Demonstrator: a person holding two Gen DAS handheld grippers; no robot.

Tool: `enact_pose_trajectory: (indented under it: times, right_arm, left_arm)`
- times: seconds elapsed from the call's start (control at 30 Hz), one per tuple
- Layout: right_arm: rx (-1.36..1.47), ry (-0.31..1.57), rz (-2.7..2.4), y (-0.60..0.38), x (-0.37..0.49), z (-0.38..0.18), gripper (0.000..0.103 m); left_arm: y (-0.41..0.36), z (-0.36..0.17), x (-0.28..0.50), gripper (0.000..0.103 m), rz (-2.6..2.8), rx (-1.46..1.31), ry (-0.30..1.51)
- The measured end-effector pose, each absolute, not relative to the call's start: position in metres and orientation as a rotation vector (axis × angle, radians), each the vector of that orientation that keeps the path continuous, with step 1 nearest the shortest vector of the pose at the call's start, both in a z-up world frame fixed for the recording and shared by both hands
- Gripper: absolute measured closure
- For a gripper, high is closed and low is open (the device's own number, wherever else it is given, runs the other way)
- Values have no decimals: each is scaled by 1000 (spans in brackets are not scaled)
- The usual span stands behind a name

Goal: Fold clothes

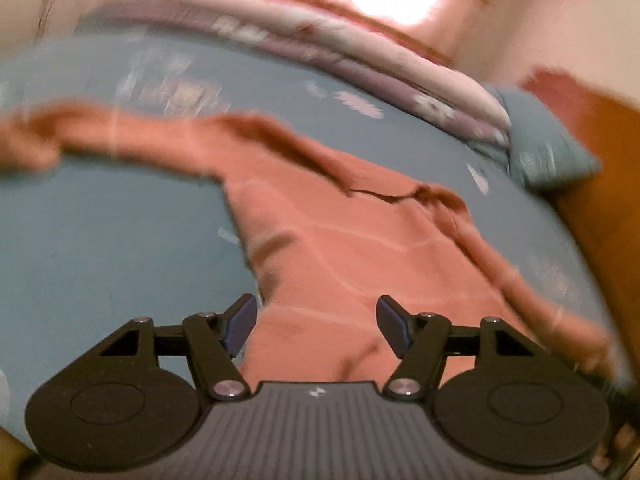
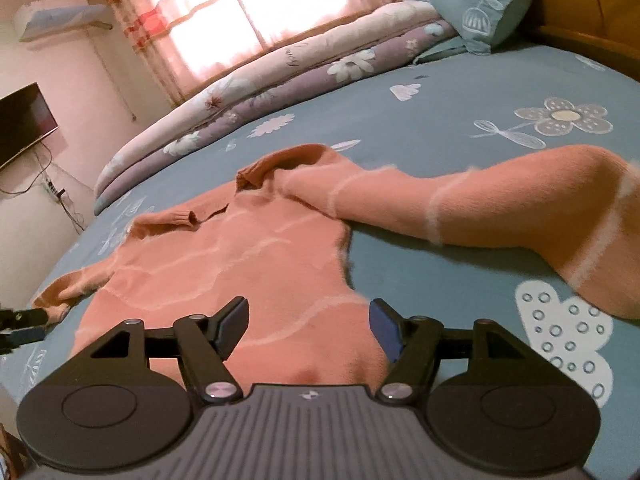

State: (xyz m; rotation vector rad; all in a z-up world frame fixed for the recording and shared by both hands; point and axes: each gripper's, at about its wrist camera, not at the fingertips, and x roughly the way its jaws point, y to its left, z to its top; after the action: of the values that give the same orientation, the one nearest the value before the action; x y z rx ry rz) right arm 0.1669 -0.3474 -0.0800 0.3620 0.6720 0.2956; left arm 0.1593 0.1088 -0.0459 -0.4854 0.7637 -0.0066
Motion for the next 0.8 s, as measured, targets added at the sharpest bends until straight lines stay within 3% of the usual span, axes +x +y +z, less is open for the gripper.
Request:
enact_pose_trajectory:
  times: [0.1,0.3,0.8]
  right_arm:
    - [358,665,306,-341,169,-80,32]
    - [314,667,292,-329,173,-86,32]
    - [217,676,262,-300,182,-95,26]
  left_arm:
    - [144,-74,176,40,2,-690,785]
    - [173,-106,204,41,-6,-843,748]
    - [191,-156,268,39,-155,-1024,759]
